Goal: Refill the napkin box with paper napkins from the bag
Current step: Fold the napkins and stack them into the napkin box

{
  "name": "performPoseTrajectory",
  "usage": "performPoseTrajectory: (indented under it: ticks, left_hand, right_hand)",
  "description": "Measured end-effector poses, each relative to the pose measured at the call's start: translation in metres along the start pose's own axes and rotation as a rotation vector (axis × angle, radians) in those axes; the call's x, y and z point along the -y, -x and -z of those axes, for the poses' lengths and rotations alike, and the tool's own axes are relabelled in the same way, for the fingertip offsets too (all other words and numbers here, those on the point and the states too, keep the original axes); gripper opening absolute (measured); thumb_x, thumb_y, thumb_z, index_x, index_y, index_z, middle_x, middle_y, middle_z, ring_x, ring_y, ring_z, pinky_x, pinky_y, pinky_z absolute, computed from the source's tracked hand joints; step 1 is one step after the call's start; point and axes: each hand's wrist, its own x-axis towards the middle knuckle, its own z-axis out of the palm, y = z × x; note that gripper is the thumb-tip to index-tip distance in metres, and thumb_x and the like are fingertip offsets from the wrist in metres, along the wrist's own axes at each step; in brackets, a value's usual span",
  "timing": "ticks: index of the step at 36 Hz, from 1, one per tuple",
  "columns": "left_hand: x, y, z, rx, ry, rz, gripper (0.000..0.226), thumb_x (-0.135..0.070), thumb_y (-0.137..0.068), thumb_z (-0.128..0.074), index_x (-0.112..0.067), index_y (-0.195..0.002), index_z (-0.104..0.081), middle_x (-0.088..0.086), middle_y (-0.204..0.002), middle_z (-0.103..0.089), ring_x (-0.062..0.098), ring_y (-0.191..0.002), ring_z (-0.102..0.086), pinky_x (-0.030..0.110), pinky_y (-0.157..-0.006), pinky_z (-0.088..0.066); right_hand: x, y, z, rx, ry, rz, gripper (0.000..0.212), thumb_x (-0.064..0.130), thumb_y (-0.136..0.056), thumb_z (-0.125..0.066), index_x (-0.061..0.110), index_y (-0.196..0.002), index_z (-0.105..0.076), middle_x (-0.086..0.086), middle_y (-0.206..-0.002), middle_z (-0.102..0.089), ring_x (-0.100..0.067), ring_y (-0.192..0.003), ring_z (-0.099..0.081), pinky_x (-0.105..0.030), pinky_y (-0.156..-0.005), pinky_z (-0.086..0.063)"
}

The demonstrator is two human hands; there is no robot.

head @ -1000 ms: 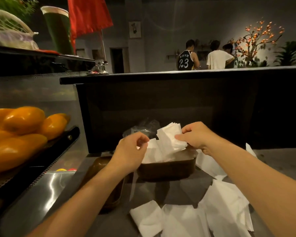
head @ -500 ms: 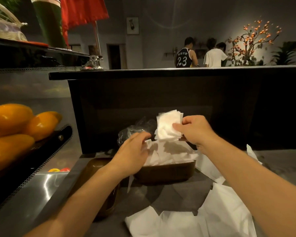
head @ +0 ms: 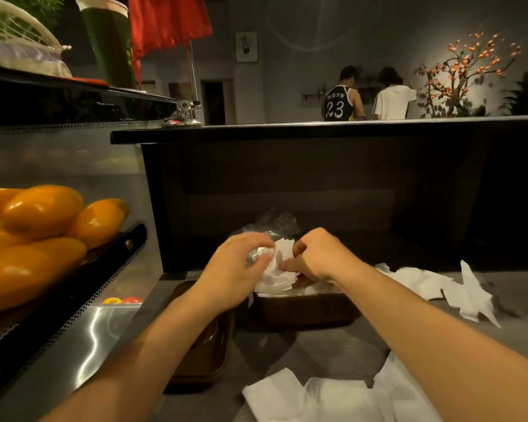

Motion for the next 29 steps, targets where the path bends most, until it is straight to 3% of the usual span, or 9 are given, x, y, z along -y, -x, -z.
performPoseTrajectory:
  ticks: [2, 6, 9, 11, 13, 15, 21, 25, 29]
  left_hand:
    - [-0.003, 0.000, 0.001, 0.111, -0.095, 0.033, 0.031, -0.033, -0.099, -0.061, -0.031, -0.130, -0.063, -0.015, -0.135, -0.058, 0.005, -0.128, -0.048, 0.034, -0.113, -0.040]
    - [-0.005, -0.001, 0.000, 0.241, -0.146, 0.079, 0.041, -0.039, -0.094, -0.066, -0.030, -0.134, -0.060, -0.012, -0.141, -0.056, 0.008, -0.131, -0.047, 0.036, -0.114, -0.040]
    - [-0.002, -0.005, -0.001, 0.266, -0.152, 0.107, 0.043, -0.044, -0.091, -0.070, -0.033, -0.131, -0.061, -0.012, -0.139, -0.056, 0.010, -0.128, -0.050, 0.034, -0.110, -0.042]
    - [-0.001, -0.006, -0.003, 0.265, -0.154, 0.118, 0.045, -0.049, -0.088, -0.071, -0.033, -0.129, -0.062, -0.011, -0.133, -0.059, 0.010, -0.120, -0.055, 0.036, -0.105, -0.047]
    - [-0.002, -0.007, -0.005, 0.267, -0.189, 0.116, 0.051, -0.053, -0.087, -0.070, -0.032, -0.133, -0.060, -0.010, -0.130, -0.061, 0.010, -0.112, -0.058, 0.039, -0.100, -0.051]
    - [-0.003, -0.007, -0.005, 0.277, -0.236, 0.134, 0.057, -0.052, -0.087, -0.070, -0.032, -0.139, -0.056, -0.008, -0.136, -0.058, 0.011, -0.118, -0.056, 0.040, -0.104, -0.049]
    - [-0.001, -0.012, 0.012, 0.405, -0.198, 0.219, 0.050, -0.041, -0.087, -0.076, -0.033, -0.134, -0.061, -0.008, -0.147, -0.052, 0.015, -0.130, -0.050, 0.034, -0.109, -0.041]
    - [-0.005, -0.016, 0.012, 0.469, -0.230, 0.264, 0.053, -0.044, -0.085, -0.077, -0.031, -0.134, -0.062, -0.006, -0.140, -0.057, 0.013, -0.121, -0.056, 0.029, -0.100, -0.046]
    - [-0.016, -0.020, 0.013, 0.470, -0.357, 0.266, 0.051, -0.044, -0.081, -0.079, -0.029, -0.128, -0.064, -0.004, -0.129, -0.063, 0.014, -0.110, -0.060, 0.036, -0.100, -0.052]
  right_hand:
    - [0.003, 0.002, 0.001, -0.006, 0.059, -0.019, 0.021, 0.028, -0.087, -0.080, 0.011, -0.083, -0.068, -0.006, -0.074, -0.073, -0.016, -0.067, -0.075, -0.027, -0.062, -0.059]
    - [0.001, 0.004, 0.003, -0.097, 0.387, 0.020, 0.037, 0.043, -0.081, -0.082, 0.017, -0.104, -0.069, -0.003, -0.092, -0.073, -0.021, -0.087, -0.072, -0.038, -0.084, -0.060]
    - [-0.007, 0.007, 0.004, -0.276, 0.528, 0.311, 0.043, 0.044, -0.081, -0.081, 0.031, -0.116, -0.060, 0.008, -0.110, -0.059, -0.016, -0.103, -0.060, -0.035, -0.085, -0.054]
    - [-0.014, 0.005, 0.008, -0.152, 0.472, 0.463, 0.041, 0.044, -0.083, -0.079, 0.037, -0.119, -0.062, 0.012, -0.118, -0.051, -0.014, -0.111, -0.053, -0.033, -0.089, -0.051]
    - [-0.018, 0.003, 0.010, 0.048, 0.458, 0.398, 0.042, 0.057, -0.083, -0.071, 0.044, -0.122, -0.062, 0.009, -0.129, -0.051, -0.016, -0.115, -0.053, -0.037, -0.095, -0.051]
    - [-0.023, 0.000, 0.012, 0.140, 0.522, 0.329, 0.043, 0.058, -0.087, -0.068, 0.046, -0.127, -0.061, 0.006, -0.140, -0.052, -0.019, -0.121, -0.055, -0.042, -0.100, -0.051]
    - [-0.029, 0.000, 0.016, 0.205, 0.513, 0.300, 0.044, 0.048, -0.090, -0.071, 0.044, -0.132, -0.058, 0.004, -0.150, -0.043, -0.025, -0.128, -0.052, -0.044, -0.108, -0.047]
    - [-0.024, 0.002, 0.010, 0.208, 0.577, 0.298, 0.046, 0.047, -0.094, -0.067, 0.042, -0.138, -0.055, 0.003, -0.150, -0.045, -0.025, -0.128, -0.052, -0.042, -0.106, -0.047]
    - [-0.016, 0.010, 0.009, 0.160, 0.619, 0.313, 0.045, 0.044, -0.093, -0.068, 0.040, -0.137, -0.058, 0.000, -0.141, -0.053, -0.025, -0.118, -0.057, -0.041, -0.098, -0.052]
